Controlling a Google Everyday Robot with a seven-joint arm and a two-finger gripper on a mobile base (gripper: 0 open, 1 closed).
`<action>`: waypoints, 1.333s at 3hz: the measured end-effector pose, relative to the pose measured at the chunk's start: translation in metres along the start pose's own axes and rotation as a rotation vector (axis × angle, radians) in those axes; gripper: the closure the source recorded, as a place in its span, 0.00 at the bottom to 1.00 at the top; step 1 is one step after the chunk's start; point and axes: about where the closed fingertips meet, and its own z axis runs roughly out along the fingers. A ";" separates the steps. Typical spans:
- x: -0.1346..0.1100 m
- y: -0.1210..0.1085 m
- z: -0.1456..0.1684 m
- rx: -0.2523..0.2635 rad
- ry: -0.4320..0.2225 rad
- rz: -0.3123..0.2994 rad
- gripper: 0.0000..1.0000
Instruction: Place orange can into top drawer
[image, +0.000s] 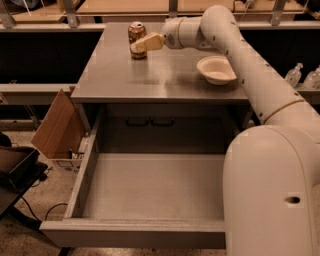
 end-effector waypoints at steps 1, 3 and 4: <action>0.005 -0.008 0.032 0.056 0.010 0.020 0.00; 0.018 -0.018 0.080 0.165 0.032 0.052 0.00; 0.018 -0.015 0.101 0.170 0.015 0.085 0.00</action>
Offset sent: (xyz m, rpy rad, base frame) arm 0.0659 0.0374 -0.0340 -0.0208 0.0147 -0.2099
